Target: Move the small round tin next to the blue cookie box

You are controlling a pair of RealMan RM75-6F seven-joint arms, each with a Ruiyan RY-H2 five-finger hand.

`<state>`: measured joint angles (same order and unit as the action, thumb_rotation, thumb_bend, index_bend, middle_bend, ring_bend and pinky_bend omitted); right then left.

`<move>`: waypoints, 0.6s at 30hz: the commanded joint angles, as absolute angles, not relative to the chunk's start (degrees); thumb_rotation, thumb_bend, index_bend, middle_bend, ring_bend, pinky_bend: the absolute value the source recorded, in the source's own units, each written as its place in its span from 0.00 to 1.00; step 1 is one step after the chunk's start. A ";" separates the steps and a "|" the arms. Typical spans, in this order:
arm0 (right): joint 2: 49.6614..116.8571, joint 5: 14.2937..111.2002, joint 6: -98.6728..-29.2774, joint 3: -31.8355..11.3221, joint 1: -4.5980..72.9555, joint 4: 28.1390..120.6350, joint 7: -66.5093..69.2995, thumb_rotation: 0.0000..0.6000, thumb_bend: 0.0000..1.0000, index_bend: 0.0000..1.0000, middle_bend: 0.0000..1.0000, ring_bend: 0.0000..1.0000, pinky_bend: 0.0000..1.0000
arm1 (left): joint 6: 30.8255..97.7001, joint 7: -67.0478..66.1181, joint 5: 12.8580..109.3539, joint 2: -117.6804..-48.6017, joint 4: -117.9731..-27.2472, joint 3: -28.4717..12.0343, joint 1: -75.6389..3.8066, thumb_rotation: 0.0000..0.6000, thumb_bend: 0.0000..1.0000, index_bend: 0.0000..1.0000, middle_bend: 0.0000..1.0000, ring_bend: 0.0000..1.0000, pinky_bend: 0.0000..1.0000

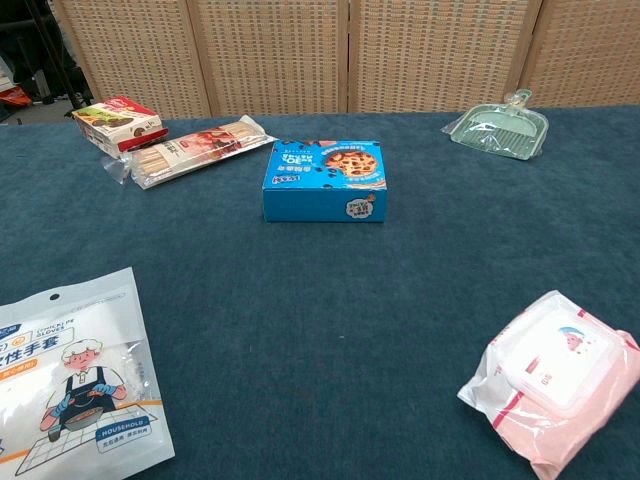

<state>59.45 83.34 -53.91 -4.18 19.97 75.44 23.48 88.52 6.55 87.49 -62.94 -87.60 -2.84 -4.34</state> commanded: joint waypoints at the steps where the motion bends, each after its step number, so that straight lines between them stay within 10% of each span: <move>1: 60.45 83.87 -50.89 -2.87 21.66 73.04 26.07 1.00 0.00 0.06 0.00 0.00 0.00 | 88.30 6.11 87.32 -63.11 -87.60 -2.89 -4.42 1.00 0.00 0.00 0.00 0.00 0.00; 18: 65.20 90.57 -48.79 2.83 23.70 65.21 31.45 1.00 0.00 0.13 0.00 0.00 0.00 | 87.70 4.66 86.77 -63.67 -87.97 -3.05 -4.62 1.00 0.00 0.00 0.00 0.00 0.00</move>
<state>64.38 90.12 -48.14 2.62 23.68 66.08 31.24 87.70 4.67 86.77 -63.67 -87.97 -3.04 -4.61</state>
